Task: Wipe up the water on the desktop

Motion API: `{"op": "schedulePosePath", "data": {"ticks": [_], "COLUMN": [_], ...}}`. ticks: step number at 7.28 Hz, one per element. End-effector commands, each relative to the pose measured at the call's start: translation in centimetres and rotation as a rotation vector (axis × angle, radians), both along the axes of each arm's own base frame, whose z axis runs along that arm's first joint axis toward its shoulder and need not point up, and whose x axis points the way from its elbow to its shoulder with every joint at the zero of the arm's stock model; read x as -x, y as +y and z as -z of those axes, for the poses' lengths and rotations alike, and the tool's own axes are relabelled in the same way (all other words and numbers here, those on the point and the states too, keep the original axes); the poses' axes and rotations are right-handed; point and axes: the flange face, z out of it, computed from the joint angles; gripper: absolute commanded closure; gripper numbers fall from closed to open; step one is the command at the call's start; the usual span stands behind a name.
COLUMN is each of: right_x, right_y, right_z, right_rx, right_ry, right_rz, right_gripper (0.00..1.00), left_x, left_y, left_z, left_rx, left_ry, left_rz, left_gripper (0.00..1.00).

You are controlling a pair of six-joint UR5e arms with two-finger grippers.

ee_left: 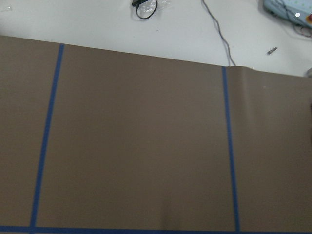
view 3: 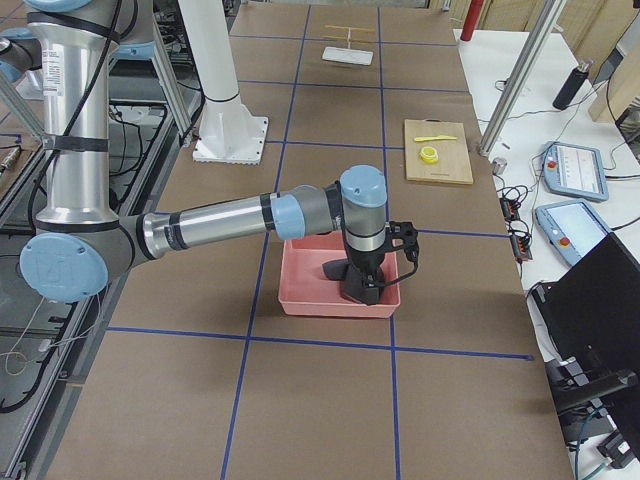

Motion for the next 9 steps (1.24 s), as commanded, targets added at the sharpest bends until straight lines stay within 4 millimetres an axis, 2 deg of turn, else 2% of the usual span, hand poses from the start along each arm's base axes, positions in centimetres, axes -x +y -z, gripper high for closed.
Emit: {"op": "schedulePosePath", "data": {"ticks": [1, 2, 3, 4, 5, 6, 7, 9], "right_x": [-1.2, -1.1, -1.1, -1.0, -1.2, -1.2, -1.1, -0.7], "right_y": [0.7, 0.8, -1.0, -1.9, -0.1, 0.5, 0.7, 1.4], "right_z": [-0.5, -1.5, -2.1, -2.7, -5.4, -6.4, -7.7, -9.2], "right_rx": [0.129, 0.146, 0.114, 0.052, 0.074, 0.057, 0.084, 0.151], "right_ry": [0.036, 0.051, 0.059, 0.056, 0.057, 0.045, 0.031, -0.142], "right_rz": [0.059, 0.064, 0.056, 0.056, 0.056, 0.051, 0.052, 0.043], "right_gripper": [0.00, 0.00, 0.00, 0.00, 0.00, 0.00, 0.00, 0.00], "left_x": [4.8, 6.5, 6.6, 6.4, 6.3, 6.1, 6.0, 4.9], "left_y": [4.5, 7.0, 7.6, 8.6, 9.8, 12.3, 12.1, 12.6], "left_z": [-9.0, -11.9, -12.8, -14.5, -15.4, -17.9, -17.0, -15.9], "left_rx": [0.009, 0.056, 0.072, 0.102, 0.116, 0.165, 0.158, 0.158], "left_ry": [-0.137, -0.128, -0.125, -0.124, -0.127, -0.121, -0.108, -0.036], "left_rz": [-0.057, -0.028, -0.029, -0.032, -0.033, -0.039, -0.035, -0.061], "left_gripper": [0.01, 0.01, 0.01, 0.01, 0.01, 0.01, 0.01, 0.01]}}
